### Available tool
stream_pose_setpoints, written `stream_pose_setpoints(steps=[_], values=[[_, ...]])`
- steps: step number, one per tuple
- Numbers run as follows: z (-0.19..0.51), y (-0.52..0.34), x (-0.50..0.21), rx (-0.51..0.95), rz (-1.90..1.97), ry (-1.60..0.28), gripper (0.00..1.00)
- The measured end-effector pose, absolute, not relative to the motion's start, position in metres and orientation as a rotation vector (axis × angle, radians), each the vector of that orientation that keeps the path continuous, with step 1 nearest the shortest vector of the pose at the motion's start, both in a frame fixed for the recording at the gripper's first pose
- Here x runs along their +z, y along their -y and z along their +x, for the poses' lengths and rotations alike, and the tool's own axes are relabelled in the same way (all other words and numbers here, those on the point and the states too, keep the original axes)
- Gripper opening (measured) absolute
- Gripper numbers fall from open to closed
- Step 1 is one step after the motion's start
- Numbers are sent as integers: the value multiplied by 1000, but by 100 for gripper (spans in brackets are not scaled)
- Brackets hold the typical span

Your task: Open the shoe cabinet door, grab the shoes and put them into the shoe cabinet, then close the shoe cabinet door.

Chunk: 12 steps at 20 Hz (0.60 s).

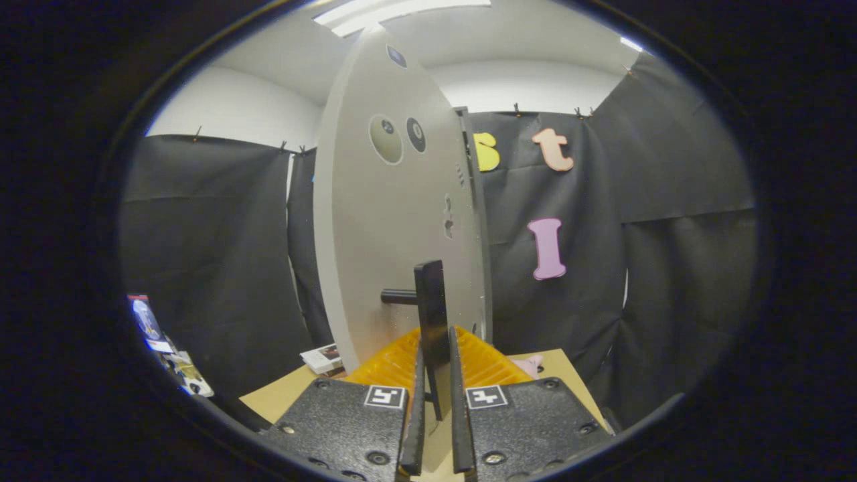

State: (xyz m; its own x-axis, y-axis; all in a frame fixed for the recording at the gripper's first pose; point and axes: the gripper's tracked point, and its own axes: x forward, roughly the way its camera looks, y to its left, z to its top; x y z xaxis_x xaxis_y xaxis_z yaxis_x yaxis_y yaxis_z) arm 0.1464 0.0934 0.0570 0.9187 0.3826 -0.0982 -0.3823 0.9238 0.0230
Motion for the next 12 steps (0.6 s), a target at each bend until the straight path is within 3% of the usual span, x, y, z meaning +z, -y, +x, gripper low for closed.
stream_pose_setpoints(steps=[4,12], values=[[154,-66,60,392,42,-100,12],[152,-35,58,420,-50,-71,18]])
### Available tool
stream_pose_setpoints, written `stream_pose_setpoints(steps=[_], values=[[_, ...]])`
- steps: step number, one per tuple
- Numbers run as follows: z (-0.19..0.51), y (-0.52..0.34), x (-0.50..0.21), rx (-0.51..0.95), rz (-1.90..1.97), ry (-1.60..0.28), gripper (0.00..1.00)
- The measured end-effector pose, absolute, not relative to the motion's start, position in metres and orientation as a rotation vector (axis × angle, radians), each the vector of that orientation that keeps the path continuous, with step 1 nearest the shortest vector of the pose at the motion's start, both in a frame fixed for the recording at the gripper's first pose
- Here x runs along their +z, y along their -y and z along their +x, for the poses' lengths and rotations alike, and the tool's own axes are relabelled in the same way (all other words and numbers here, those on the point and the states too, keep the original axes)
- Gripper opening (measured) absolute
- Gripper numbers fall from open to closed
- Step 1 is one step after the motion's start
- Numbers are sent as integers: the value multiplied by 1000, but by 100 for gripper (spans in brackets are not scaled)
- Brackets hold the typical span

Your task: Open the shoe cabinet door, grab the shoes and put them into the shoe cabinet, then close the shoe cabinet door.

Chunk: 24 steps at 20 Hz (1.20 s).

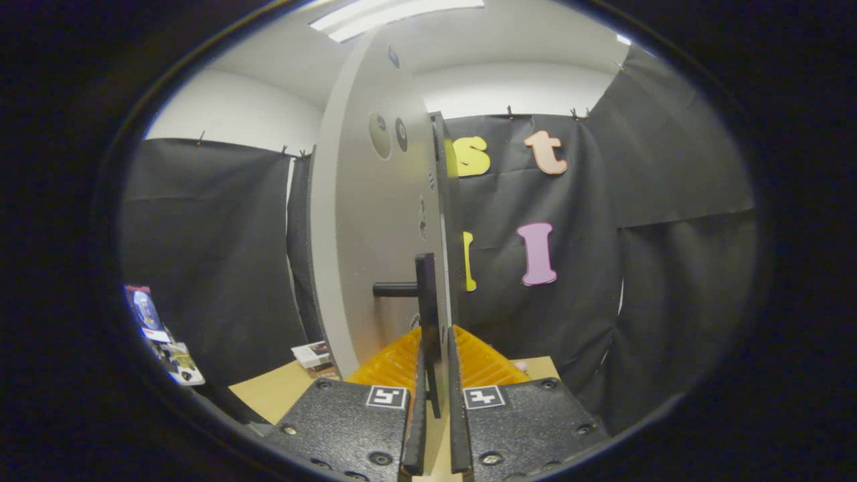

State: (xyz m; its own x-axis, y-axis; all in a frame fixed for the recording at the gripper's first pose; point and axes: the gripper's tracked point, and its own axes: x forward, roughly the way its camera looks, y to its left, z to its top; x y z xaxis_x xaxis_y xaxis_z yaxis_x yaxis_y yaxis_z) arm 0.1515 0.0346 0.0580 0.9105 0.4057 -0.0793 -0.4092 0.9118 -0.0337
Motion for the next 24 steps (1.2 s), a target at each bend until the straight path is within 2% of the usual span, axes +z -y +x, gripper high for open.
stream_pose_setpoints(steps=[3,5,7,8,9,10,11,19,24], values=[[139,-25,57,350,-63,-48,18],[125,-24,61,313,-25,-25,24],[121,-18,64,256,14,-5,50],[118,-14,65,221,18,4,69],[117,-9,64,192,11,9,78],[113,-4,65,164,9,24,92],[108,-8,68,162,12,39,97],[83,-35,38,92,-34,5,99],[79,-82,16,117,-60,9,99]])
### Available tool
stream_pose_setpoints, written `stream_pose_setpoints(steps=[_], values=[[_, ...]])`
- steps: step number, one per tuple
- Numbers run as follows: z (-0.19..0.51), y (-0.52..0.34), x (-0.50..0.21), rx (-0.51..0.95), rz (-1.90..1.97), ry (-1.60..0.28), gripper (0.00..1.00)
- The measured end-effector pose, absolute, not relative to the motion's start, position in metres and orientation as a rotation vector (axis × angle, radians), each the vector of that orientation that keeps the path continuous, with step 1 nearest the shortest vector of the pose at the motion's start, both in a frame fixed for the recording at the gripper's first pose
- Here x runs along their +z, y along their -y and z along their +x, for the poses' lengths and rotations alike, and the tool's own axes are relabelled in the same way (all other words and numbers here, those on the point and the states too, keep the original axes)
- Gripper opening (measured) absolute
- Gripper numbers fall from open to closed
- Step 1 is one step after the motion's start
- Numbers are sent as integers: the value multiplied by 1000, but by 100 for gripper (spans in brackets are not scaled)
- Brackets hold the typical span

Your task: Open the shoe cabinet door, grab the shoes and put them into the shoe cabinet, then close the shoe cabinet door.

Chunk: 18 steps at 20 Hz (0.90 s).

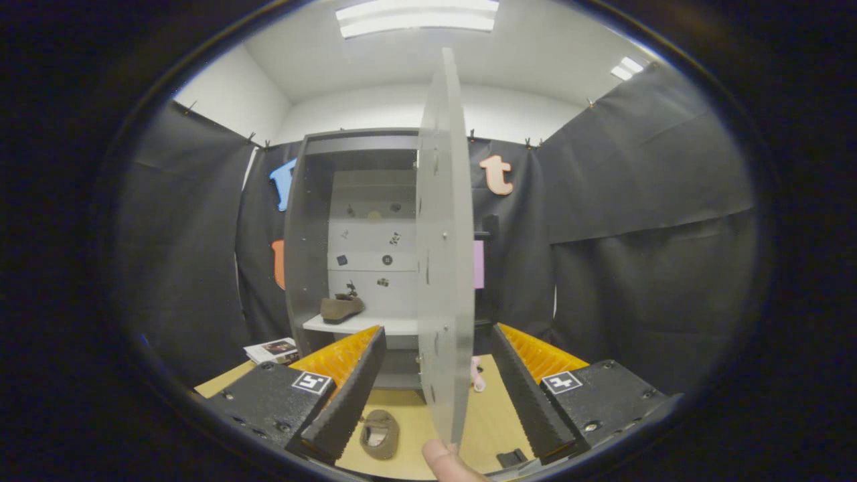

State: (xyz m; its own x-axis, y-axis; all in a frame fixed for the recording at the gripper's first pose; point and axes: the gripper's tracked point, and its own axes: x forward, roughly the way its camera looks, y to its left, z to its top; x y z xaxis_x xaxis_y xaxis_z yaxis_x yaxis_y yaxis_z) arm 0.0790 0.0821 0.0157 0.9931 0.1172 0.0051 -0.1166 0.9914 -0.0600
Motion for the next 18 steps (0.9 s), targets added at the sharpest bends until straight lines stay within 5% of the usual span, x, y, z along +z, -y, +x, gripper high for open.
stream_pose_setpoints(steps=[10,18], values=[[114,-161,-60,186,-77,-44,99],[171,-209,-222,277,-128,-295,99]])
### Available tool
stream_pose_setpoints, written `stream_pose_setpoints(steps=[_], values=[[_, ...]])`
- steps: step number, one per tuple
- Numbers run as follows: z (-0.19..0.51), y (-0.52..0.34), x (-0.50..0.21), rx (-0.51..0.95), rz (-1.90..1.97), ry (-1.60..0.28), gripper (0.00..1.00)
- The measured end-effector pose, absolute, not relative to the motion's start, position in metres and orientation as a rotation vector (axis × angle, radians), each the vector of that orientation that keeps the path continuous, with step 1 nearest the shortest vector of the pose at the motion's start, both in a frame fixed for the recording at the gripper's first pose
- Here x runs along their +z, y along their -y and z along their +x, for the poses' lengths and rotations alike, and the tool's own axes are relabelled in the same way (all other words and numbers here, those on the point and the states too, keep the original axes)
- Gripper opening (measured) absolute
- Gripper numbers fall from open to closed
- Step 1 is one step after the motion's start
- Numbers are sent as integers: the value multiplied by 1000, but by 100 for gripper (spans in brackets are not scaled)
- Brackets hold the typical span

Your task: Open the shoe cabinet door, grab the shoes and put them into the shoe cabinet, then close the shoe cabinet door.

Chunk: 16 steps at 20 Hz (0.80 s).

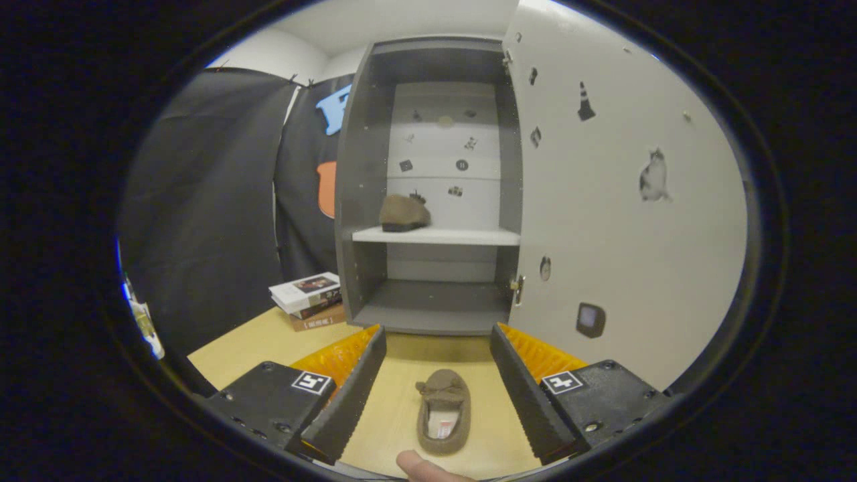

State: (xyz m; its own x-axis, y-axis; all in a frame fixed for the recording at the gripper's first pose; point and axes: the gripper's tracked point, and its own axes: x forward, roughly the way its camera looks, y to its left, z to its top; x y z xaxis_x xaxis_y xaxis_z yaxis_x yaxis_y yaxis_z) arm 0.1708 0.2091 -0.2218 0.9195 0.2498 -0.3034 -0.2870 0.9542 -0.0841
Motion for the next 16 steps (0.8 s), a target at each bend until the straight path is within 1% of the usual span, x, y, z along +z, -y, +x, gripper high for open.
stream_pose_setpoints(steps=[6,9,10,11,15,16], values=[[199,-232,-331,317,-118,-495,99],[208,-235,-372,296,-141,-581,97],[210,-233,-386,279,-151,-610,92],[210,-231,-397,263,-157,-639,90],[220,-221,-423,205,-188,-694,76],[220,-220,-429,199,-195,-708,68]])
